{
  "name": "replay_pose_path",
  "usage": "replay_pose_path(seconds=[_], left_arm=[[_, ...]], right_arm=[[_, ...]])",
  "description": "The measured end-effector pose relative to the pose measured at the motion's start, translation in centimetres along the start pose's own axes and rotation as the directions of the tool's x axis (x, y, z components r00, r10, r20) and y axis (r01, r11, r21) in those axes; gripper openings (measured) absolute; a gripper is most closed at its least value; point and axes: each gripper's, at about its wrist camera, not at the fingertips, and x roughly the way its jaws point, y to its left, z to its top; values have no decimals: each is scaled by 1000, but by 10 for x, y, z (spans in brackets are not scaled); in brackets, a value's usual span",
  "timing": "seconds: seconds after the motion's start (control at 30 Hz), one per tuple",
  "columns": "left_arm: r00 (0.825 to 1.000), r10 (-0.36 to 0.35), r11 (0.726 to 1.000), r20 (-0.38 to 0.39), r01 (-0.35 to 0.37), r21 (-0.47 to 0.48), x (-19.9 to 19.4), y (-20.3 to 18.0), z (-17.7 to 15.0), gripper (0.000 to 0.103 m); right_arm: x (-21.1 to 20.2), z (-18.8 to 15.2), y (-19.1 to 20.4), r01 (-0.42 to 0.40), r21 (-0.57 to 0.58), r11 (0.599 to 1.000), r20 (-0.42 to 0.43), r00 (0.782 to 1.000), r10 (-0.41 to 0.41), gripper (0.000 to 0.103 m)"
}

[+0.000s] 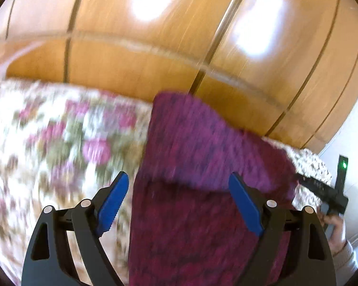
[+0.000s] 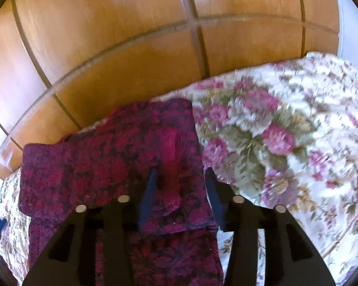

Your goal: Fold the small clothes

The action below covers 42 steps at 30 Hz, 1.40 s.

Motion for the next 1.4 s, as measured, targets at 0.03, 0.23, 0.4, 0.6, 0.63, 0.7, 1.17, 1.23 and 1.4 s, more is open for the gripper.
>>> replay_pose_path(seconds=[0.03,0.23,0.4,0.6,0.63,0.7,1.17,1.23,1.4], left_arm=[[1000,-3,1000,13,3,17,3,-3,8,78],[1000,-6,995,3,5,97,52,-25,43,70],[997,17,993,-81,-8,117,108,-33,58,60],[977,77,996,-196,-68,54,166,1,48,46],[981,78,996,-178,-69,60,164,1,45,46],[982,115,989,-150,-99,106,160,-6,39,46],[976,205,977,-69,-200,80,47,-19,-3,58],[976,210,975,-61,-204,87,30,-20,-16,71],[972,233,965,-36,-226,136,5,-27,-44,73]], right_arm=[[-5,2,7,-15,-26,1000,17,1000,16,50],[12,0,53,-43,-173,984,-11,999,41,54],[47,-5,58,13,-217,976,-49,998,-24,55],[67,-14,54,46,-258,965,-24,998,-54,59],[67,-17,57,64,-270,961,-9,998,-69,61],[68,-22,62,97,-297,950,19,995,-95,61],[59,-23,65,115,-298,948,43,993,-107,74],[47,-24,68,142,-296,945,52,990,-133,101],[22,-41,66,98,-341,935,9,995,-102,101]])
